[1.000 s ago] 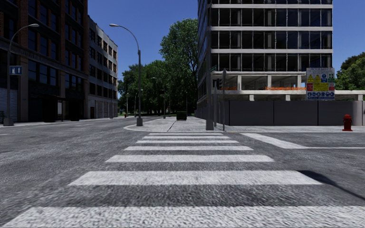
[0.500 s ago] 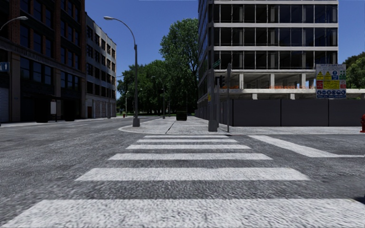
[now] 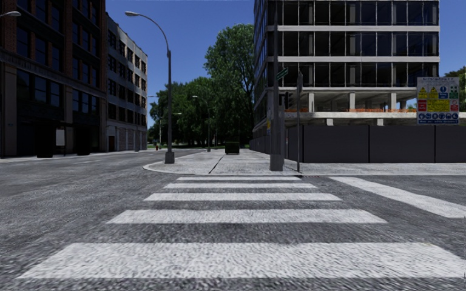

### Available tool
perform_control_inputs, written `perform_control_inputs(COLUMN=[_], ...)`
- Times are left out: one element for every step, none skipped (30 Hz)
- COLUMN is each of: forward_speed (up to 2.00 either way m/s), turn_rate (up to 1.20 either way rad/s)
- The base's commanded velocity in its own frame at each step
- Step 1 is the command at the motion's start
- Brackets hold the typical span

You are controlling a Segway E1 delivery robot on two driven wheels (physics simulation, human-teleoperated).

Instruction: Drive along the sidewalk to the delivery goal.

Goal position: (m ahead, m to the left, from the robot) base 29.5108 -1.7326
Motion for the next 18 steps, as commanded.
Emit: perform_control_inputs(forward_speed=[1.61, 1.61, 1.61, 1.61, 1.61, 1.61, 1.61, 2.00, 2.00, 2.00, 2.00, 2.00, 2.00, 2.00, 2.00, 2.00, 2.00, 2.00], turn_rate=[0.00, 0.00, 0.00, 0.00, 0.00, 0.00, 0.00, 0.00, 0.00, 0.00, 0.00, 0.00, 0.00, 0.00, 0.00, 0.00, 0.00, 0.00])
